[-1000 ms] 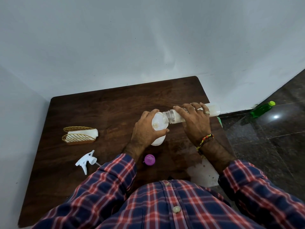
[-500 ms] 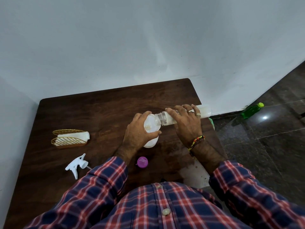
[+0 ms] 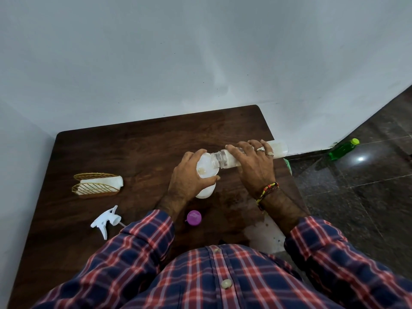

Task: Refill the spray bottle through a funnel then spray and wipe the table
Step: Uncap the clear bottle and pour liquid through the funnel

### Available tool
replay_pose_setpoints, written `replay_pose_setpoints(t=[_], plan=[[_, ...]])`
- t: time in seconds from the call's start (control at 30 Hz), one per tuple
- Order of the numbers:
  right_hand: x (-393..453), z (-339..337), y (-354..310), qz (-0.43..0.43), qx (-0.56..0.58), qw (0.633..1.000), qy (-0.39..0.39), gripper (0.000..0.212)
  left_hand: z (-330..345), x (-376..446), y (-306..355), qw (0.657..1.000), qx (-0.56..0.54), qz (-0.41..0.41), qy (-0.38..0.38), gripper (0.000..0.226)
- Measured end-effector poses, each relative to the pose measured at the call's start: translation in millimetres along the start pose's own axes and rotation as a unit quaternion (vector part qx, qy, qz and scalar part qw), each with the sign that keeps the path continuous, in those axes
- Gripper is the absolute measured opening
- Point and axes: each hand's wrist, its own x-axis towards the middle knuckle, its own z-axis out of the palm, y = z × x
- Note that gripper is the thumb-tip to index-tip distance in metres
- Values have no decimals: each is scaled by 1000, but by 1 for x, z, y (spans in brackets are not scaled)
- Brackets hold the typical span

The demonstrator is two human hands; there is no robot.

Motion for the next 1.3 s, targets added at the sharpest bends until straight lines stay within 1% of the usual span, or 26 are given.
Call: replay_pose_setpoints(t=[0.5, 1.3], plan=[[0, 1, 0, -3, -6, 1000, 7, 51, -1, 0, 1, 1000, 2, -3, -6, 87], [0, 2, 1, -11, -13, 1000, 9, 56, 0, -1, 0, 1000, 2, -3, -3, 86]])
